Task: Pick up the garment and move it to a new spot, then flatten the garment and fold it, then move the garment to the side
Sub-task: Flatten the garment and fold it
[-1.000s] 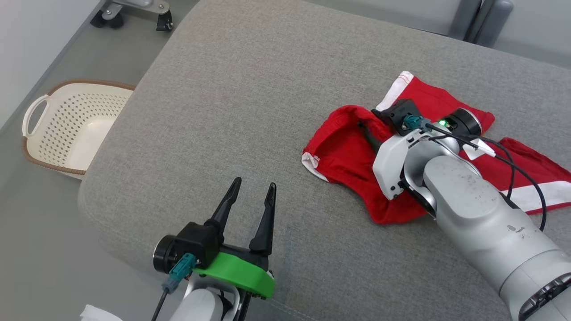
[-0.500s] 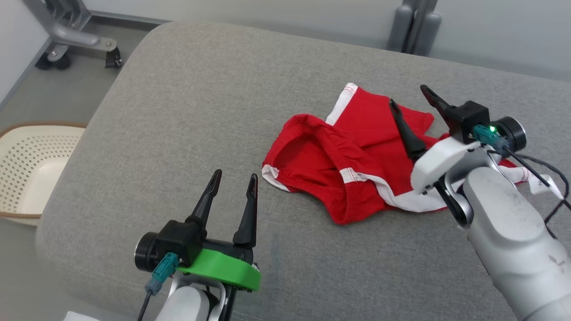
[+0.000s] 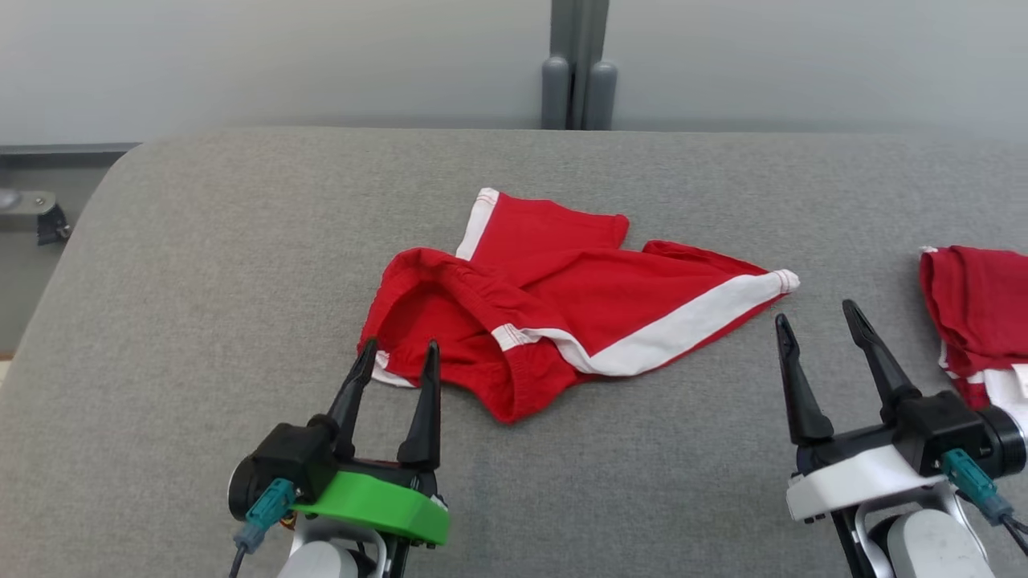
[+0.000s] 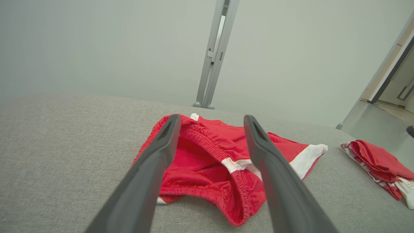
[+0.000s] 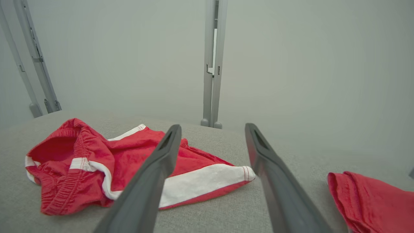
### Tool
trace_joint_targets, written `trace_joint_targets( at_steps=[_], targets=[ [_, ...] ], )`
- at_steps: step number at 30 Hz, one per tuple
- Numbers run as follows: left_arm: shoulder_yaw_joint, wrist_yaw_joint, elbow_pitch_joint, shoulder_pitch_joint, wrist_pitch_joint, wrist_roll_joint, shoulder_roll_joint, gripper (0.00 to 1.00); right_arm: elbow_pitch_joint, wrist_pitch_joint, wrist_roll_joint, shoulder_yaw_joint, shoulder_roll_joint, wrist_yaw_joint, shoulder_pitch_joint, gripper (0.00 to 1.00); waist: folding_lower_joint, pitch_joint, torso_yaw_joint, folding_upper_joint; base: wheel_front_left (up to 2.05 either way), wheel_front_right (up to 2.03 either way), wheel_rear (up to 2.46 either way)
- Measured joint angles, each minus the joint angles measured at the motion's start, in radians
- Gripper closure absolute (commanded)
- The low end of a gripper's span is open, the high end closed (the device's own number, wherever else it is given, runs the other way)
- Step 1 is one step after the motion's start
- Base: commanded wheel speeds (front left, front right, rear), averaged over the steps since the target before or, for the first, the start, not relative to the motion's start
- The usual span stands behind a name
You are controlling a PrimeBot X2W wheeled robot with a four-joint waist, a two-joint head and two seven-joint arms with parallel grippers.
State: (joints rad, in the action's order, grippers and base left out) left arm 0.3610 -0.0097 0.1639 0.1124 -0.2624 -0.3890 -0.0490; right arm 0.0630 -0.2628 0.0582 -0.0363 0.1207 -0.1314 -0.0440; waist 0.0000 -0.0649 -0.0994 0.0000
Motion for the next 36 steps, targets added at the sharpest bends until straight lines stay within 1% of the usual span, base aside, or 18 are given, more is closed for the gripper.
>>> trace_joint_targets(
  at_steps=[2,7,9,13,15,17,19,20,23,24,32,34,36],
  targets=[
    [-0.008,0.006,0.004,0.000,0.000,-0.012,0.000,0.00,-0.012,0.000,-0.008,-0.005,-0.011,0.000,0.018,0.00,0.0000,0.006,0.025,0.0000,0.00,0.00,0.00],
    [-0.015,0.003,0.057,0.007,0.000,-0.005,0.000,0.00,-0.044,0.000,-0.018,0.001,-0.033,0.000,0.018,0.00,0.0000,0.013,0.085,0.0000,0.00,0.00,0.00],
    [-0.013,-0.004,0.079,0.023,0.000,-0.005,0.000,0.00,-0.049,0.000,-0.021,0.003,-0.037,0.000,0.017,0.00,0.0000,0.012,0.103,0.0000,0.00,0.00,0.00],
    [0.019,-0.035,0.124,0.074,0.000,-0.009,0.000,0.00,-0.049,0.000,-0.031,0.001,-0.039,0.000,0.010,0.00,0.0000,0.001,0.137,0.0000,0.00,0.00,0.00],
    [0.037,-0.039,0.170,0.096,0.003,-0.036,0.000,0.00,-0.049,0.000,-0.032,0.003,-0.041,0.000,0.005,0.00,0.0000,-0.007,0.151,0.0000,0.00,0.00,0.00],
    [0.059,-0.038,0.230,0.123,0.033,-0.055,0.000,0.00,-0.050,0.000,-0.032,0.003,-0.043,0.000,0.002,0.00,0.0000,-0.017,0.166,0.0000,0.00,0.00,0.00],
    [0.065,-0.038,0.269,0.152,0.053,-0.108,0.000,0.00,-0.049,0.000,-0.033,0.001,-0.045,0.000,0.002,0.00,0.0000,-0.025,0.178,0.0000,0.00,0.00,0.00],
    [0.069,-0.034,0.294,0.169,0.067,-0.126,0.000,0.00,-0.048,0.000,-0.033,-0.001,-0.046,0.000,0.001,0.00,0.0000,-0.030,0.184,0.0000,0.00,0.00,0.00],
    [0.069,-0.003,0.371,0.203,0.089,-0.128,0.000,0.00,-0.045,0.000,-0.039,-0.005,-0.048,0.000,-0.006,0.00,0.0000,-0.045,0.201,0.0001,0.00,0.00,0.00],
    [0.068,0.001,0.393,0.213,0.091,-0.130,0.000,0.00,-0.044,0.000,-0.040,-0.007,-0.049,0.000,-0.008,0.00,0.0000,-0.049,0.207,0.0001,0.00,0.00,0.00],
    [0.051,0.007,0.491,0.269,0.079,-0.155,0.000,0.00,-0.044,0.000,-0.043,-0.002,-0.054,0.000,-0.018,0.00,0.0000,-0.077,0.240,0.0000,0.00,0.00,0.00],
    [0.042,0.019,0.514,0.280,0.077,-0.159,0.000,0.00,-0.042,0.000,-0.043,-0.003,-0.056,0.000,-0.018,0.00,0.0000,-0.080,0.245,0.0000,0.00,0.00,0.00],
    [0.041,0.019,0.529,0.289,0.075,-0.160,0.000,0.00,-0.040,0.000,-0.044,-0.003,-0.057,0.000,-0.019,0.00,0.0000,-0.080,0.248,0.0000,0.00,0.00,0.00]
  ],
)
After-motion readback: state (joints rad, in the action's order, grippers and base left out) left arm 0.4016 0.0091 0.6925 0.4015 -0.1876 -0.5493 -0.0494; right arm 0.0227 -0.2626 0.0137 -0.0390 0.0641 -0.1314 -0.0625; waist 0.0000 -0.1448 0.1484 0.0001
